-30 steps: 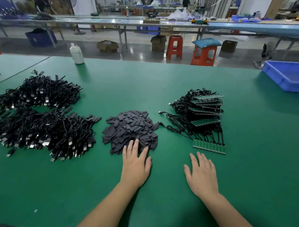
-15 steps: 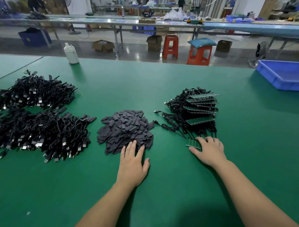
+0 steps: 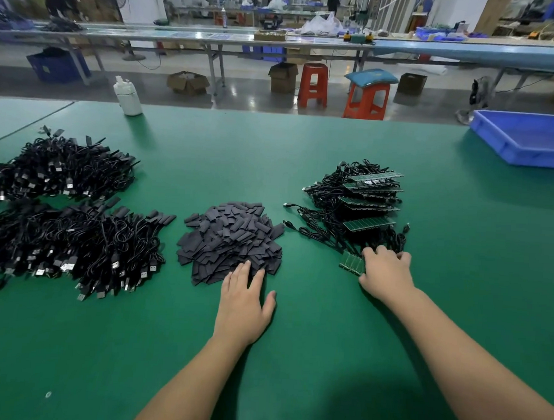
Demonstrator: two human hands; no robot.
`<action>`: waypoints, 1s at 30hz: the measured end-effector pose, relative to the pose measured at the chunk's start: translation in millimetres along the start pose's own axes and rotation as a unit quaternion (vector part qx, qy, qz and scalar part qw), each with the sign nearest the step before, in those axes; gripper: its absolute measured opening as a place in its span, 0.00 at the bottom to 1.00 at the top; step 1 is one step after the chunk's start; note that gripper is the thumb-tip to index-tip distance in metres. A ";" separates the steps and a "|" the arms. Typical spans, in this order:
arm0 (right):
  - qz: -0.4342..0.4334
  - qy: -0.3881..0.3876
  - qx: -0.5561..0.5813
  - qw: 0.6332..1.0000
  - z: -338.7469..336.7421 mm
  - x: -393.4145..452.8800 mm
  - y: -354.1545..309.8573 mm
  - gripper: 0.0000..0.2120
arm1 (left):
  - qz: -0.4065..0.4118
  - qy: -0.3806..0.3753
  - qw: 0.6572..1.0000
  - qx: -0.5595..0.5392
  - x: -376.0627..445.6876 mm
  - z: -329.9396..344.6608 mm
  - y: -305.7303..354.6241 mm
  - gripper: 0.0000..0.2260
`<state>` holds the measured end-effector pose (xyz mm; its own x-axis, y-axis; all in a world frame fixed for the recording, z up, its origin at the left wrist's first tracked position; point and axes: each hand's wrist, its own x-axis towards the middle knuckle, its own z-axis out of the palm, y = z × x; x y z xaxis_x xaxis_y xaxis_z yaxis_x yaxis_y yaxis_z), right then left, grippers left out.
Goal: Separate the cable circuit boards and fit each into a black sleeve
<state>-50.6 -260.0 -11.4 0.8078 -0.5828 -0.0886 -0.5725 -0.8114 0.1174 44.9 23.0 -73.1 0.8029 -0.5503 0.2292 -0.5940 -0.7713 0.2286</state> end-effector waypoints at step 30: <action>-0.154 -0.201 0.409 0.877 -152.7 -46.8 57.0 0.15 | 0.003 0.021 1.000 -0.015 -0.7 -0.1 1.4 0.25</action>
<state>-99.6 -272.2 150.5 0.9211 -0.1650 -0.3528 -0.3779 -0.5973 -0.7074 43.5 22.4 -72.8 0.7970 -0.5399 0.2708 -0.6002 -0.7581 0.2550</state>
